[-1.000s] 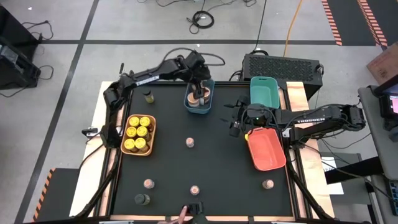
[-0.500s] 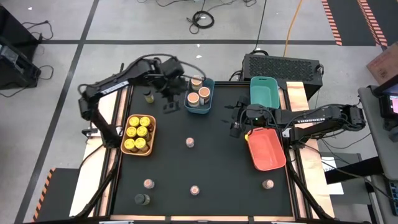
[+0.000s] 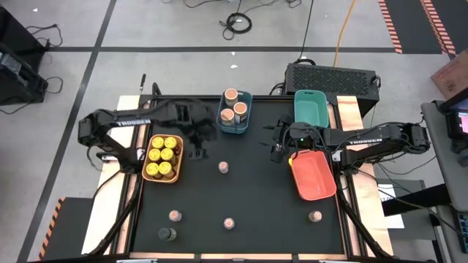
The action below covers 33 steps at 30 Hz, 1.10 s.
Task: Sort spices by type
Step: Put the small brown seasoning bottle into the orange bin
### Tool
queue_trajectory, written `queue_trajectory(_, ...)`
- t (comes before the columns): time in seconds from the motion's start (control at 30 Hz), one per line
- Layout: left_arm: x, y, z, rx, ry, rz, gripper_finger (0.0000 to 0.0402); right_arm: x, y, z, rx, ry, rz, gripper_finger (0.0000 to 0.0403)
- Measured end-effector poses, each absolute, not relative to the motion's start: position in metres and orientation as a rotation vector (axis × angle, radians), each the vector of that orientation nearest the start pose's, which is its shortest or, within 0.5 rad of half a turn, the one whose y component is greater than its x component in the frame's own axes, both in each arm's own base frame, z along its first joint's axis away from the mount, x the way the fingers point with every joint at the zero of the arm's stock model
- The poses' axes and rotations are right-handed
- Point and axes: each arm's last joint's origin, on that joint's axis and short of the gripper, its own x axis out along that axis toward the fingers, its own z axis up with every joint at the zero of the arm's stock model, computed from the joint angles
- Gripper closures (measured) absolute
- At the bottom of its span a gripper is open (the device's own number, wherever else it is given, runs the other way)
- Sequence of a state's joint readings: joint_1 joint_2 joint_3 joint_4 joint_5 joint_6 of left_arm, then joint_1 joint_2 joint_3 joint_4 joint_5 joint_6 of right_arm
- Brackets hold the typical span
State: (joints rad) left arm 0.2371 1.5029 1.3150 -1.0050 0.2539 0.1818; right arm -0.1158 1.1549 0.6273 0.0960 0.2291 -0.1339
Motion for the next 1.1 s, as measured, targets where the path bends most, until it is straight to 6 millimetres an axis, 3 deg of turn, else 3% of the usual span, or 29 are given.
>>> queue_trajectory(0.13,0.298,0.034,0.266,-0.076,1.104,-0.191,0.0036,0.240,-0.034,0.233,-0.146,0.463,-0.311,0.0110)
queue_trajectory(0.27,0.300,0.015,0.256,-0.005,1.119,-0.154,0.0040,0.231,-0.028,0.233,-0.120,0.558,-0.291,0.0110)
queue_trajectory(0.47,0.297,-0.004,0.233,0.029,1.128,-0.173,0.0056,0.222,-0.011,0.258,-0.047,0.621,-0.253,0.0110)
queue_trajectory(0.63,0.296,-0.006,0.214,0.038,1.085,-0.174,0.0063,0.223,0.001,0.263,-0.047,0.607,-0.206,0.0110)
queue_trajectory(1.1,0.300,-0.005,0.190,0.072,0.966,-0.126,0.0064,0.223,0.008,0.263,-0.040,0.599,-0.187,0.0110)
